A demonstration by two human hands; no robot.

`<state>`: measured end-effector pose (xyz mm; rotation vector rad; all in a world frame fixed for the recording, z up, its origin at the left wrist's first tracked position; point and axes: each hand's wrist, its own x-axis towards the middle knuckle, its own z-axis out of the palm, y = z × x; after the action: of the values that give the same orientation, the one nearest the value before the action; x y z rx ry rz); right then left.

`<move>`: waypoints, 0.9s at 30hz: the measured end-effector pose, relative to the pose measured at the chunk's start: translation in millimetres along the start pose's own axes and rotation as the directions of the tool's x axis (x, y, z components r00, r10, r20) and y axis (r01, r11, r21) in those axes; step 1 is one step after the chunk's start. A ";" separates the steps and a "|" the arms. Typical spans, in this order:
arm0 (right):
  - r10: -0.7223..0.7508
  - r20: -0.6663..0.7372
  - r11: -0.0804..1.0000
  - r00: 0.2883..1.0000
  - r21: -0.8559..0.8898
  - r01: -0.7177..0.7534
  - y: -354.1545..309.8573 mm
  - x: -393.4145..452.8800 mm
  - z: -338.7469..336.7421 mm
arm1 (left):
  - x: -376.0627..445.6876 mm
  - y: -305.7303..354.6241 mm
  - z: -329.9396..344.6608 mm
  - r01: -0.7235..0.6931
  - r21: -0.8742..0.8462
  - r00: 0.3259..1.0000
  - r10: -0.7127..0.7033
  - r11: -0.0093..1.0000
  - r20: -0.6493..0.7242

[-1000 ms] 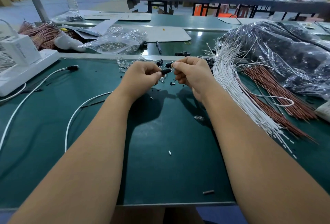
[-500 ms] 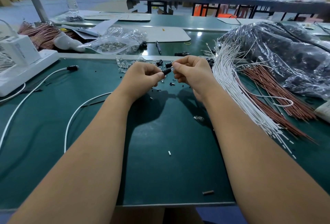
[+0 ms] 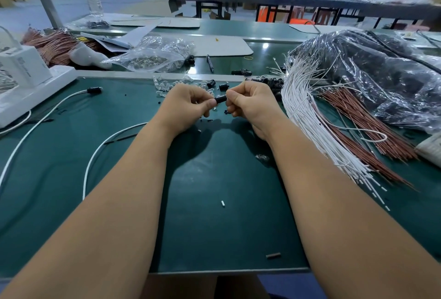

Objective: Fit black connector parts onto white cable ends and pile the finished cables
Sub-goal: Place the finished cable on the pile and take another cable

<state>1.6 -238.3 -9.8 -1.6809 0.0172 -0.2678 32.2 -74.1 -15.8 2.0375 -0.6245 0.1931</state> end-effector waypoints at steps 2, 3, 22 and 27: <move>0.024 -0.025 1.000 0.999 0.008 -0.024 1.0 0.7 2.4 | -0.2 -0.2 1.8 -0.008 -0.005 1.000 0.008 1.000 -0.013; 0.031 -0.037 0.999 0.999 0.020 -0.030 1.2 1.1 3.4 | 0.0 0.2 2.8 -0.009 -0.007 1.000 0.009 1.000 -0.022; -0.124 0.089 0.992 0.988 0.030 0.122 -1.0 -1.4 1.2 | -0.8 3.8 -1.9 0.014 -0.204 0.998 -0.025 0.979 -0.052; -0.143 0.123 0.990 0.982 0.019 0.141 0.6 -1.9 1.5 | -0.1 4.5 -2.3 0.045 -0.244 0.998 -0.052 0.969 -0.026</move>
<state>0.1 -236.6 -10.9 -1.6883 -0.1971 -0.2698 30.1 -74.0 -11.2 1.8074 -0.5494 0.1142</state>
